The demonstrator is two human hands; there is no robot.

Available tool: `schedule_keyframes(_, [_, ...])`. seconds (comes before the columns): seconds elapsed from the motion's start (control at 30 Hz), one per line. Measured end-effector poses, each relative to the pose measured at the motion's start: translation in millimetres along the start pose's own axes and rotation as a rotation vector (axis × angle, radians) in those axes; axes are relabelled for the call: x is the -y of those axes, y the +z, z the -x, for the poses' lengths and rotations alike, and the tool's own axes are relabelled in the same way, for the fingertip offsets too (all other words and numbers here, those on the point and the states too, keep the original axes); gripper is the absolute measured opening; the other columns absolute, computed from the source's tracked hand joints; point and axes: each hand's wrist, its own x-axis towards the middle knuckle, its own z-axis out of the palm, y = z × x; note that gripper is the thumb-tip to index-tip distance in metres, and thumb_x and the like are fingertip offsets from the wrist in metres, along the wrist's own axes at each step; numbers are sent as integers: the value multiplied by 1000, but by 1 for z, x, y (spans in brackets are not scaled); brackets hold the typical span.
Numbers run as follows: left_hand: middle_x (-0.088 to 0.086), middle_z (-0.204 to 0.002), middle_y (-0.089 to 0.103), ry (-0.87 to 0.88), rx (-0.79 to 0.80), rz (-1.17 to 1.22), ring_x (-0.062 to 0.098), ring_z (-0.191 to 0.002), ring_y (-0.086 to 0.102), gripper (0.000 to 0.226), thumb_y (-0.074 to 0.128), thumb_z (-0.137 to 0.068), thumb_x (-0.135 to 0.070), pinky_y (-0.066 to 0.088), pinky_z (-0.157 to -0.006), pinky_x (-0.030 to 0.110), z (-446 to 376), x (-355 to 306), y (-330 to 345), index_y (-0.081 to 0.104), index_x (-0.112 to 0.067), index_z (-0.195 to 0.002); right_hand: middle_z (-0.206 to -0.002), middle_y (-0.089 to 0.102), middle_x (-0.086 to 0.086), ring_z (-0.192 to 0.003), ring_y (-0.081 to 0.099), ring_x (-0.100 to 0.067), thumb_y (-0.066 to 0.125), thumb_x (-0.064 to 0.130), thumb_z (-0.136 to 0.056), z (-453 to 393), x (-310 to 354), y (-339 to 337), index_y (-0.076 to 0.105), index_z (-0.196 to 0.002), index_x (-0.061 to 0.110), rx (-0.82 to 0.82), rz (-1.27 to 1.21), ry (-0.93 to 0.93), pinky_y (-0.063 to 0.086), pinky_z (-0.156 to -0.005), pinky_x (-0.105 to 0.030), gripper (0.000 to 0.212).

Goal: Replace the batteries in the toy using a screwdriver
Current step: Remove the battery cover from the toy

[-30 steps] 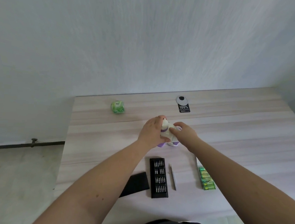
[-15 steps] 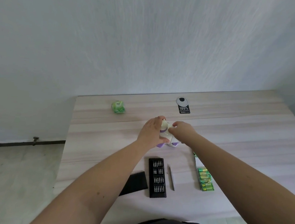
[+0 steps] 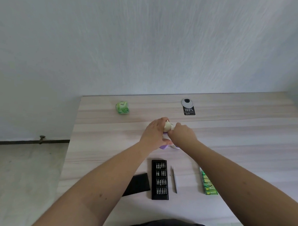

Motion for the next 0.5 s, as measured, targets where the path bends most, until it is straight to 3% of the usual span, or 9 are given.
schedule_keyframes(0.1, [2,-109,60,-1,-14,8,22,-100,52,69,83,-61,-30,38,-84,28,1,0,0,47,-15,-119,-65,34,1,-96,60,-34,40,23,-97,1,0,6,53,-108,3,-46,-19,-15,39,-70,-36,27])
schedule_keyframes(0.3, [-1,-108,63,1,-12,-6,25,-96,55,67,75,-52,-15,36,-79,26,1,1,1,46,-15,-112,-65,35,-3,-93,63,-32,39,23,-96,0,0,23,51,-109,5,-114,-23,-2,40,-68,-34,26])
schedule_keyframes(0.43, [0,-112,62,3,-27,-5,22,-99,53,69,82,-56,-21,35,-80,24,1,0,2,49,-12,-116,-101,61,-9,-96,63,-29,46,7,-91,2,-2,27,43,-118,1,-115,195,-4,38,-64,-31,28])
schedule_keyframes(0.5, [1,-112,59,9,-25,-5,21,-99,51,73,86,-57,-28,33,-81,23,1,-1,0,49,-14,-118,-105,61,-11,-97,64,-27,47,5,-90,3,-9,23,42,-119,1,-114,268,-9,36,-64,-30,30])
